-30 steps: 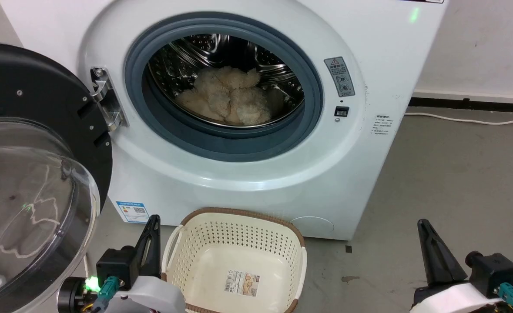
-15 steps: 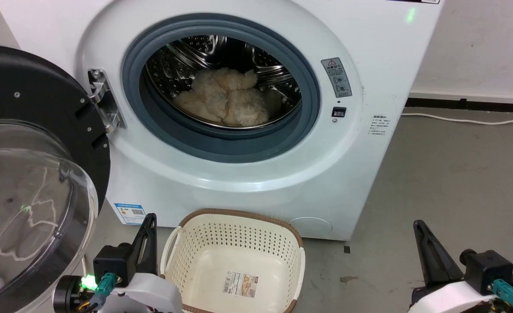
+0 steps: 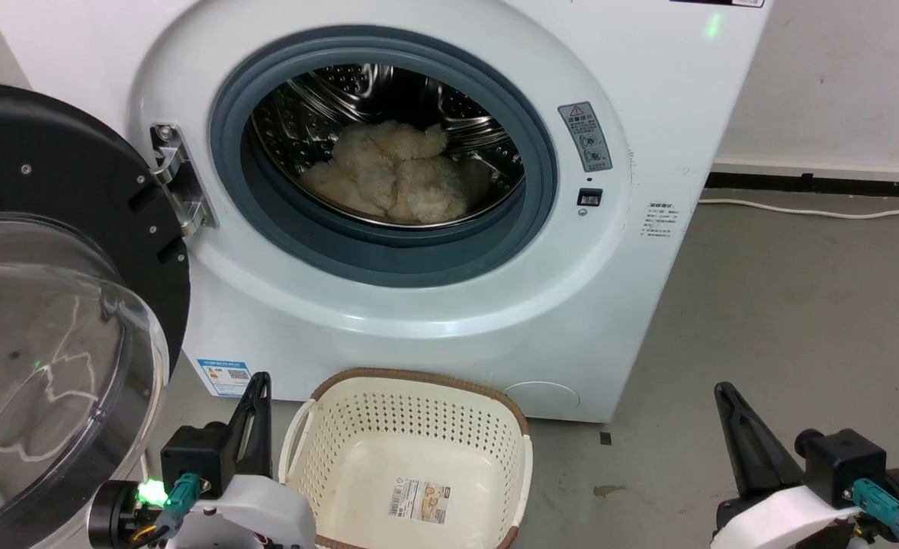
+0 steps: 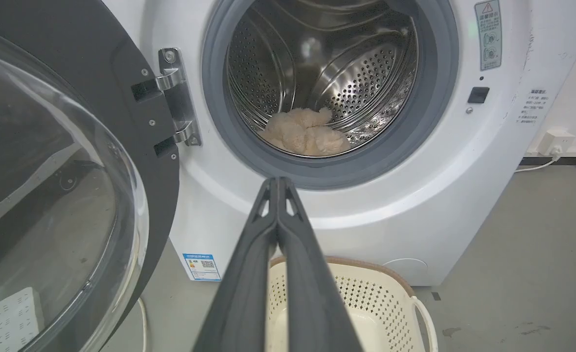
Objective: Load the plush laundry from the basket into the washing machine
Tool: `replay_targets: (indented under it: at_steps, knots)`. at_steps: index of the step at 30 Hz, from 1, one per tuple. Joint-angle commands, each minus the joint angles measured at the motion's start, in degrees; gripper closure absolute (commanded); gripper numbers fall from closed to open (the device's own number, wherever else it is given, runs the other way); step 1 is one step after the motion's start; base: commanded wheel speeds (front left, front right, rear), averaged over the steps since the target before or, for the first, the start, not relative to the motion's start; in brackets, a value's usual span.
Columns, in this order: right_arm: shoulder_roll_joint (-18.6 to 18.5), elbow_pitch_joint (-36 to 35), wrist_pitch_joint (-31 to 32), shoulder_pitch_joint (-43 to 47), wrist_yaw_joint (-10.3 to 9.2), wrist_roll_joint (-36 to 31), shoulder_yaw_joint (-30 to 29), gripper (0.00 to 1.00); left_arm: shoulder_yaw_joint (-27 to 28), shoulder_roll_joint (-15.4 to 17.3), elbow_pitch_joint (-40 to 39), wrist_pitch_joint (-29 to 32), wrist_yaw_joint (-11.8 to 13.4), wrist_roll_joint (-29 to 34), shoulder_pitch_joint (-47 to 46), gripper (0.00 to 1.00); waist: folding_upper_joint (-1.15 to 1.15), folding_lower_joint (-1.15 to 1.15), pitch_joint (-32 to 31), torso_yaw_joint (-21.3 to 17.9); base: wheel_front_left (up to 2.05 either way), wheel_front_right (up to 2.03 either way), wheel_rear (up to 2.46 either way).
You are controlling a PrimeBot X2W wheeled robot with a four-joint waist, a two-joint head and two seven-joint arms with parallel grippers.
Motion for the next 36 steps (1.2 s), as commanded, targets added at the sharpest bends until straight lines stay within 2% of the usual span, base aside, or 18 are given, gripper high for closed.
replay_targets:
  at_steps: [1,36]
  knots:
    - [0.0,-0.2,0.3,-0.8,0.04,-0.6,0.1,1.0,0.3,-0.3,-0.4,0.3,-0.1,0.4,0.7,1.0,0.0,0.0,0.0,0.0,0.0,0.0,0.0]
    - [0.0,-0.3,3.5,-1.8,0.05,-3.0,0.4,1.0,2.1,-1.0,-2.2,3.5,-0.9,2.1,0.9,1.0,0.0,0.0,-0.4,-0.7,0.0,0.0,0.0]
